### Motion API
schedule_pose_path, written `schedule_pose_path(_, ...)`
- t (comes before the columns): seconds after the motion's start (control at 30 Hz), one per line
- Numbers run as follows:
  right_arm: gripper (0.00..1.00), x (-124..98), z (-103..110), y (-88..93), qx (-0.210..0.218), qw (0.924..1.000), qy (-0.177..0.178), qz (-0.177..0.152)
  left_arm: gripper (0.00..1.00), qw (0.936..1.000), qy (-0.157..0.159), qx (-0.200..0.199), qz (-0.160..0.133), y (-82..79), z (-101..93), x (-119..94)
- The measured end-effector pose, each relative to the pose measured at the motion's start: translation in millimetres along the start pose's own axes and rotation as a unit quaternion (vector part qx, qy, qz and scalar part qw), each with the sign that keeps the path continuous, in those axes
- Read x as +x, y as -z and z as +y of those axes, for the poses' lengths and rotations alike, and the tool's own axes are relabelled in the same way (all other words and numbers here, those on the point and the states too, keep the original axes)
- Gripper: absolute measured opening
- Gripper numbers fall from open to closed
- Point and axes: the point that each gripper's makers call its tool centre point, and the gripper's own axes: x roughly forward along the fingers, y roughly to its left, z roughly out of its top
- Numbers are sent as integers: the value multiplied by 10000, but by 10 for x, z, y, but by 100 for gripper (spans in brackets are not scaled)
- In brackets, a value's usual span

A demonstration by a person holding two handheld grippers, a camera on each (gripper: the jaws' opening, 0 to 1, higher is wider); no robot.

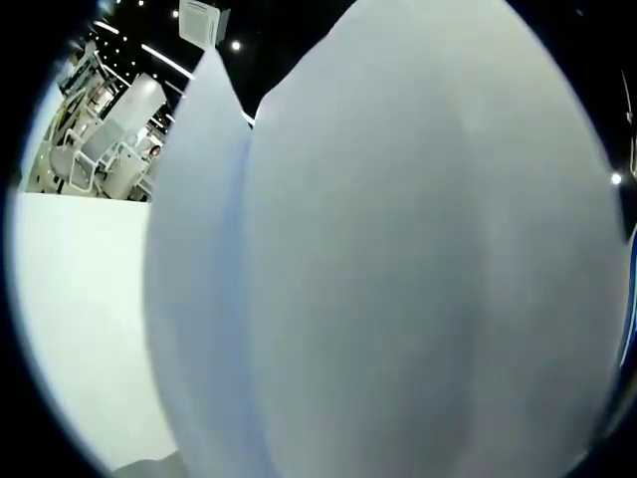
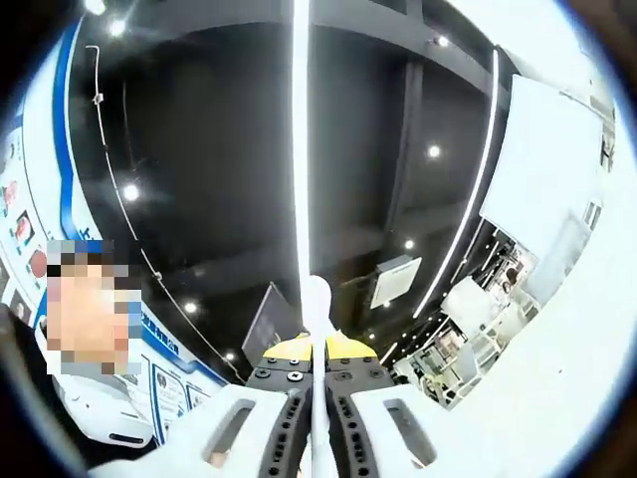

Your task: Organize the stack of printing papers by aligning and flattening the scattered papers on the table

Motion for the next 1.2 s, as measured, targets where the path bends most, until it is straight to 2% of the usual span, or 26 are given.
schedule_pose_path(0.37, 0, 24, 42, 22, -49, 10000, -28, 53, 8, 10000, -2, -1, -3, 1, -5, -5)
schedule_pose_path(0.67, 0, 50, 84, -23, -139, 9999, -14, -44, 8, 10000, -13, 6, -8, -4, 1, 0)
schedule_pose_path(0.83, 0, 120, 119, 82, -294, 9995, 13, 135, 8, 10000, -19, 6, -7, -7, 10, 3)
schedule_pose_path(0.97, 0, 169, 149, 124, -441, 9988, 101, 160, 8, 10000, -23, -3, -4, -10, -3, 5)
schedule_pose_path(1.2, 0, 179, 169, 58, -612, 9976, 294, 128, 8, 10000, -18, -4, -1, -11, -25, 6)
